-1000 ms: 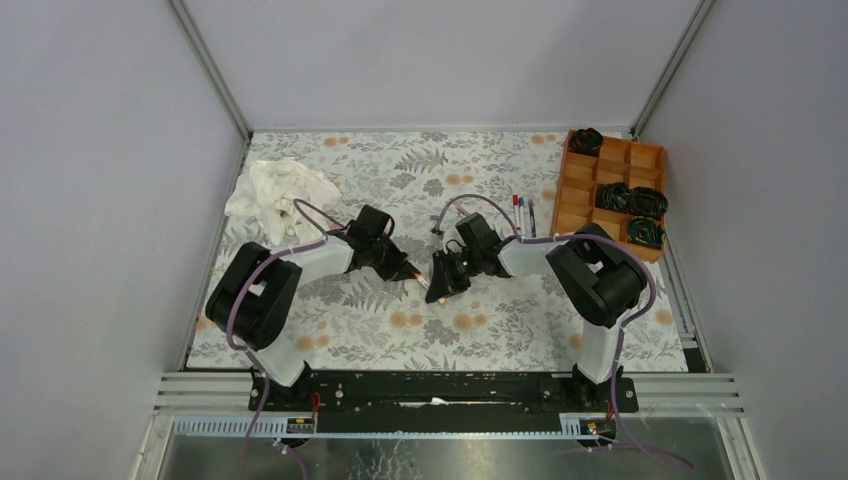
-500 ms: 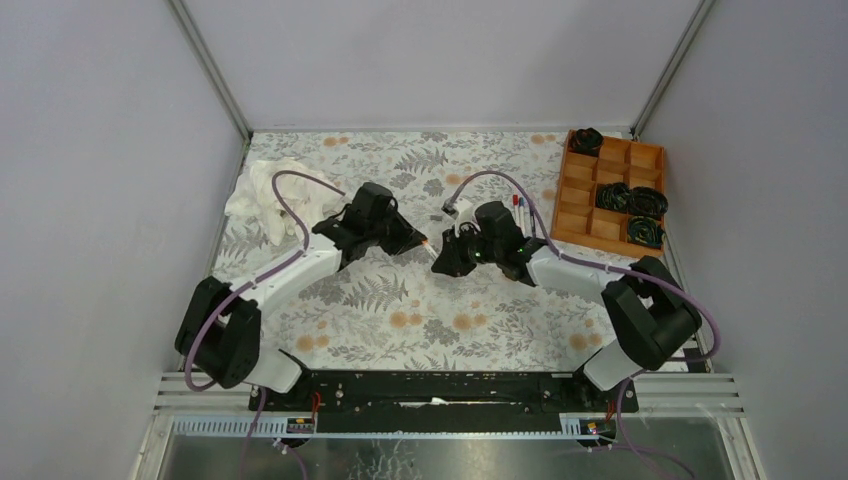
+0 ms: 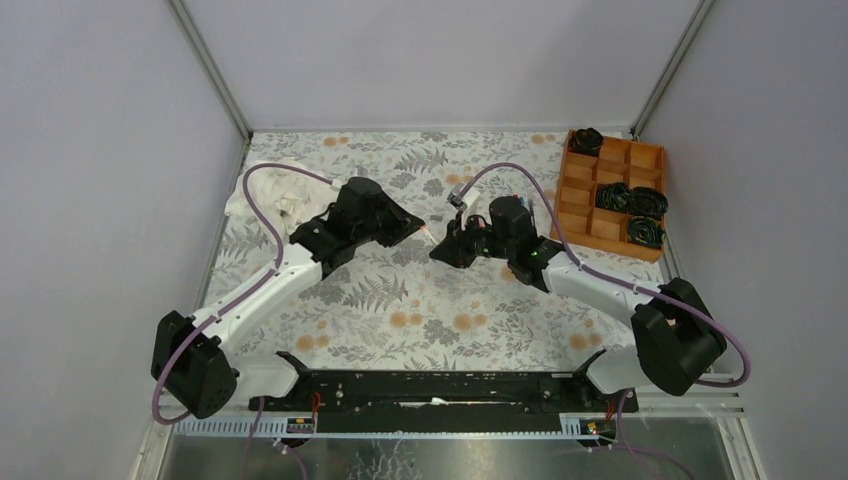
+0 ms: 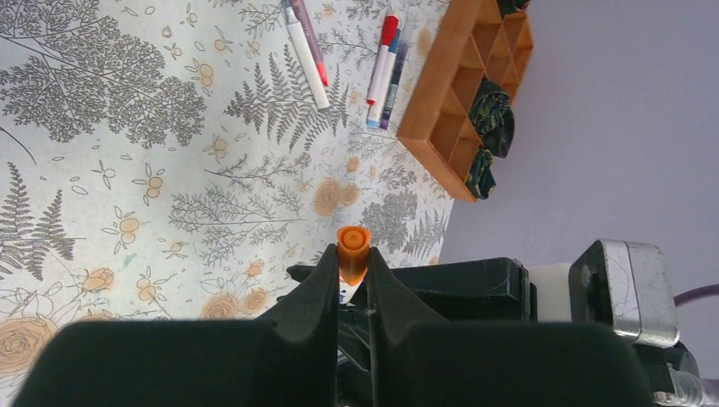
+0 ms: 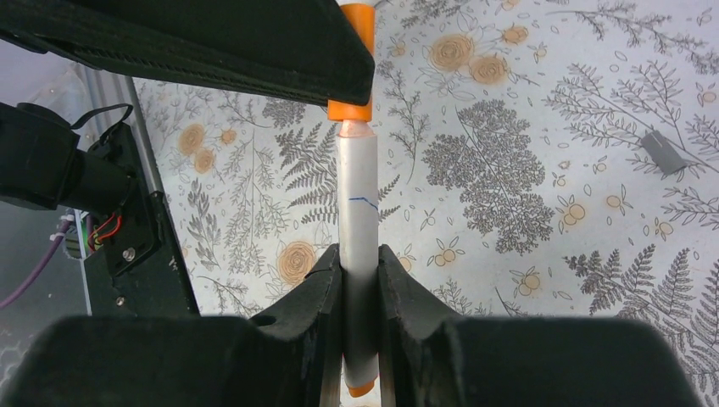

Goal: Insert the pens into the pen caps
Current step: Press the pen cap onto the pen.

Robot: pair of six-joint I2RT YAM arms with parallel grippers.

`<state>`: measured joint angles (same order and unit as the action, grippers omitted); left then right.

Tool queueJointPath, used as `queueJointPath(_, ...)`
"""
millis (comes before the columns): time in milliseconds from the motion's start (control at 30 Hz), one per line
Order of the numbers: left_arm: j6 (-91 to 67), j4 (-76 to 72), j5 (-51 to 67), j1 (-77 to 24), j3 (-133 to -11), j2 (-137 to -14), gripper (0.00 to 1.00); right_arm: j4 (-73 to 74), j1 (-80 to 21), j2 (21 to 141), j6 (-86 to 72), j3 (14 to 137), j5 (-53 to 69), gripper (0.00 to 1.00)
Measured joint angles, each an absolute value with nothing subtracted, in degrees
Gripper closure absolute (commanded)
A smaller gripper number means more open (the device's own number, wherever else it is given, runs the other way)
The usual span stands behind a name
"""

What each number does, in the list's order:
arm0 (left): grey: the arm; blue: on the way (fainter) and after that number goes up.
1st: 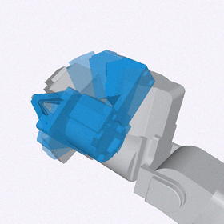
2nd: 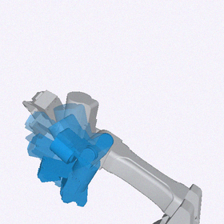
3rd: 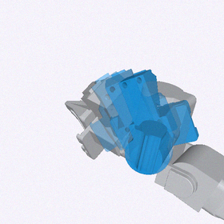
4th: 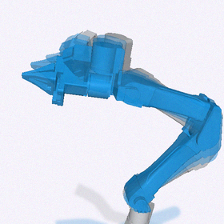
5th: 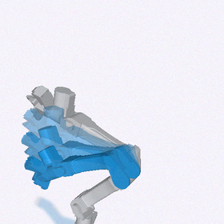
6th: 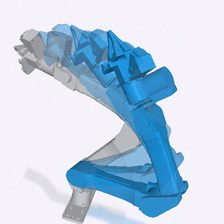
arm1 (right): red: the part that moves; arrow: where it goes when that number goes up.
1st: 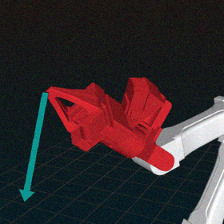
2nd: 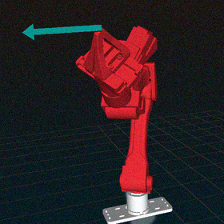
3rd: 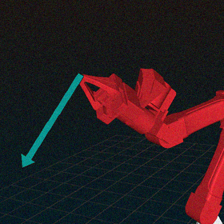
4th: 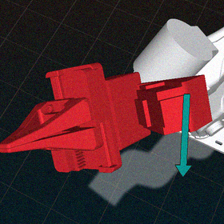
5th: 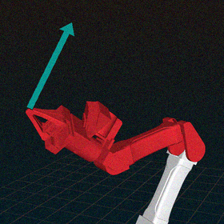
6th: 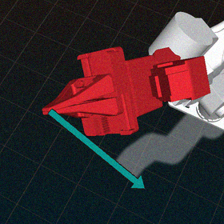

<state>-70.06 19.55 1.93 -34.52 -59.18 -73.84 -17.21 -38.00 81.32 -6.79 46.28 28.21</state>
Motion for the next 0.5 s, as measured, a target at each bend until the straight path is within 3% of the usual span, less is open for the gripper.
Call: queueJointPath(500, -70.9, 20.8, 1.8, -36.4, -59.9, -71.1, 0.74, -17.5, -38.0, 78.3, -6.0, 46.3, 29.7, 1.00)
